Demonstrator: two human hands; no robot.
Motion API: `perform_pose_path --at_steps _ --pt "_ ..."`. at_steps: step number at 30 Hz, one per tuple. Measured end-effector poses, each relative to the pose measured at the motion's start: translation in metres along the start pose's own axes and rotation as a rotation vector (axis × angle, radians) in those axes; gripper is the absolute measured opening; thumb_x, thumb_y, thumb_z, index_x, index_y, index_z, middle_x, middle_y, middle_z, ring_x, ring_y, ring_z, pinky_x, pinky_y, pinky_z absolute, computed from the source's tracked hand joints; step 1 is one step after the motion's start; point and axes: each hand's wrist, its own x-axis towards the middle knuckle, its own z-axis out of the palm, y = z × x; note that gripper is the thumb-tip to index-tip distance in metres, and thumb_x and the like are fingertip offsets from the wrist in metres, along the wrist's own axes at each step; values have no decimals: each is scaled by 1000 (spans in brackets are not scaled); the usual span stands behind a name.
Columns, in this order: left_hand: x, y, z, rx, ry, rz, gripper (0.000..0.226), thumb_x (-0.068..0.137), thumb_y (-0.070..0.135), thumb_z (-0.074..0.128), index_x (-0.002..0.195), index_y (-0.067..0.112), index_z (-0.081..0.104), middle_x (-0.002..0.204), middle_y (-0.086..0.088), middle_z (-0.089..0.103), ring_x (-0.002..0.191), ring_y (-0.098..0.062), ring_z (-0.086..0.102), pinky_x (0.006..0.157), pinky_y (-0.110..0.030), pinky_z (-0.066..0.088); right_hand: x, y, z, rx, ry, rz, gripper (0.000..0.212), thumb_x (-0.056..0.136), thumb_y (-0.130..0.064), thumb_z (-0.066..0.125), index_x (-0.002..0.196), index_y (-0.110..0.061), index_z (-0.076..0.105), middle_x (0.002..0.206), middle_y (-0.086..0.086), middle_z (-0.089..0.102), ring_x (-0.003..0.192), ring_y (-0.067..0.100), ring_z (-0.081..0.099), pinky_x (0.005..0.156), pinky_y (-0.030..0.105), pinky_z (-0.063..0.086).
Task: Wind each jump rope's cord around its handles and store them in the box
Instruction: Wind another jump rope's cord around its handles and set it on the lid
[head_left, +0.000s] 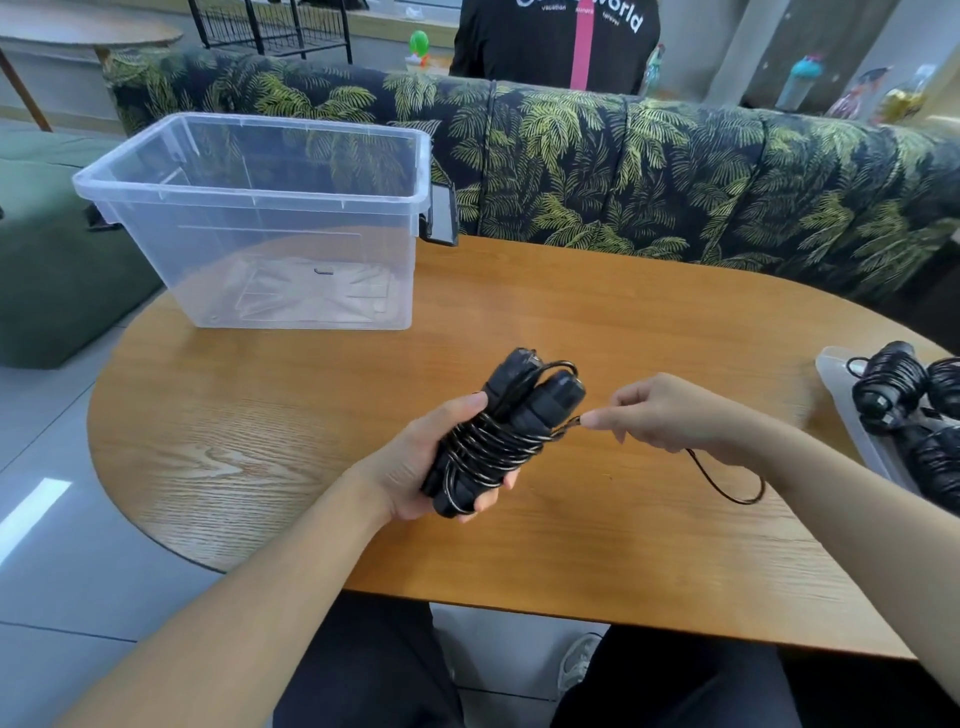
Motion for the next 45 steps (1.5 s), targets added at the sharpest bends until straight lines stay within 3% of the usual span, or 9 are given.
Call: perform_pose_path --at_steps 5,9,16,19,22,31,37,40,45 --pt "8 24 6 238 -26 -113 55 90 44 65 124 4 48 95 -23 64 64 -29 65 48 -33 52 8 -15 -5 -16 118 -13 42 70 -56 76 70 -15 65 54 -7 42 58 17 32 51 27 25" --pt "18 36 19 415 54 -216 33 88 35 72 104 12 53 92 -19 71 71 -31 70 53 -35 58 12 -35 -7 -49 166 -82 36 73 -44 84 77 -11 71 61 -4 54 59 14 38 56 29 30" --pt "28 42 30 795 182 -354 56 77 50 84 120 29 53 103 -13 75 79 -35 74 76 -53 62 7 -59 6 -140 211 -203 35 70 -40 88 71 -11 67 59 -2 51 53 12 38 54 26 31" --pt "31 38 31 882 258 -319 67 76 59 80 131 43 44 111 2 73 89 -24 74 87 -49 60 0 -65 13 -141 245 -251 34 79 -44 81 70 -14 66 56 -1 55 46 8 41 45 18 34" --pt "34 31 28 1019 366 -199 50 82 64 71 127 56 50 102 18 73 81 -2 70 86 -39 60 -7 -65 19 -157 296 -274 31 88 -45 71 74 -17 70 65 2 70 52 10 53 52 29 47" --pt "36 9 24 619 566 62 32 94 38 69 123 31 57 92 -9 74 67 -24 70 69 -53 59 -28 -49 36 -444 231 -326 38 107 -33 40 143 -39 51 79 -25 56 51 -14 50 48 15 32" --pt "39 -5 24 398 650 79 42 85 34 79 118 33 54 104 -9 72 79 -31 73 76 -57 60 -28 -36 29 -289 272 -292 17 99 -47 55 101 -35 67 57 -12 64 45 5 50 51 24 39" --pt "37 -5 28 267 593 49 45 87 28 80 124 25 54 106 -20 70 78 -38 70 70 -53 59 -34 -31 23 -257 176 -294 15 98 -47 56 104 -37 65 60 -6 70 50 9 60 61 30 54" --pt "24 10 29 23 468 28 42 91 23 69 129 13 56 109 -27 67 77 -40 67 64 -47 57 -44 -14 10 -74 38 -334 15 102 -37 53 105 -33 67 63 1 68 54 10 60 61 22 47"
